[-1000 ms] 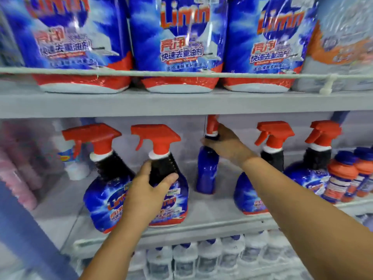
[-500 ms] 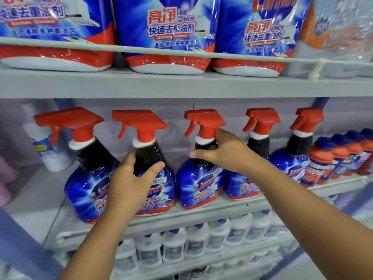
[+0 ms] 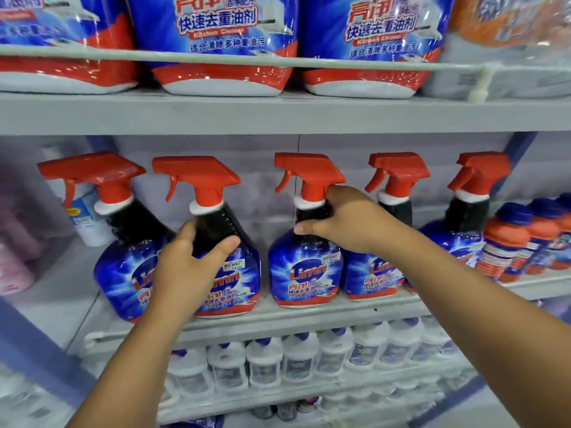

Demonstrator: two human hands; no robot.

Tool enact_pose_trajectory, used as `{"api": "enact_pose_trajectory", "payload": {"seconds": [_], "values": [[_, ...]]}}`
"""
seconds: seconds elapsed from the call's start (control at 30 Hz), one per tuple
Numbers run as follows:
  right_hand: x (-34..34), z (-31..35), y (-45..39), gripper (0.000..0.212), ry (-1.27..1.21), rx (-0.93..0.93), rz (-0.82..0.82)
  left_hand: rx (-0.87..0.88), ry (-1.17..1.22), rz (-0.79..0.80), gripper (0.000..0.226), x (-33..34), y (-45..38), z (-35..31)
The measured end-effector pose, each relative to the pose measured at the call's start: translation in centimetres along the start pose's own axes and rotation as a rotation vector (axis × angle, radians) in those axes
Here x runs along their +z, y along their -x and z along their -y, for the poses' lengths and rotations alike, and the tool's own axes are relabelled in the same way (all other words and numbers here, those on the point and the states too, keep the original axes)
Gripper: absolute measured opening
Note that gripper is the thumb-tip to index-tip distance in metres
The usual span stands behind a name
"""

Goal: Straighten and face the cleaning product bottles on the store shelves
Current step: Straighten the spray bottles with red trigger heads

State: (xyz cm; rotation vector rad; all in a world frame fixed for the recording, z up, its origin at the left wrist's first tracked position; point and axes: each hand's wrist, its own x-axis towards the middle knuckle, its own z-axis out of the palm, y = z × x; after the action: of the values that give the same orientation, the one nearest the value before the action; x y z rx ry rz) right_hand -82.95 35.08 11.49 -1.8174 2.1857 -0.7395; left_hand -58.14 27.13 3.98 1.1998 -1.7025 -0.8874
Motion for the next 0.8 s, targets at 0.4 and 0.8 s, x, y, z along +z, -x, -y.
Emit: {"api": "enact_pose_trajectory", "payload": {"seconds": [0.4,0.8], "values": [[-0.4,0.2,0.6,0.038,-0.008,-0.039,0.014,-0.019,0.0,0.03,0.035,0.3,0.3,-0.4],[0.1,0.2,1.2,0.047,-0.041,-0.019,-0.017,0.003,0.047,-0.014,0.036,1.1,1.1,-1.2]]}}
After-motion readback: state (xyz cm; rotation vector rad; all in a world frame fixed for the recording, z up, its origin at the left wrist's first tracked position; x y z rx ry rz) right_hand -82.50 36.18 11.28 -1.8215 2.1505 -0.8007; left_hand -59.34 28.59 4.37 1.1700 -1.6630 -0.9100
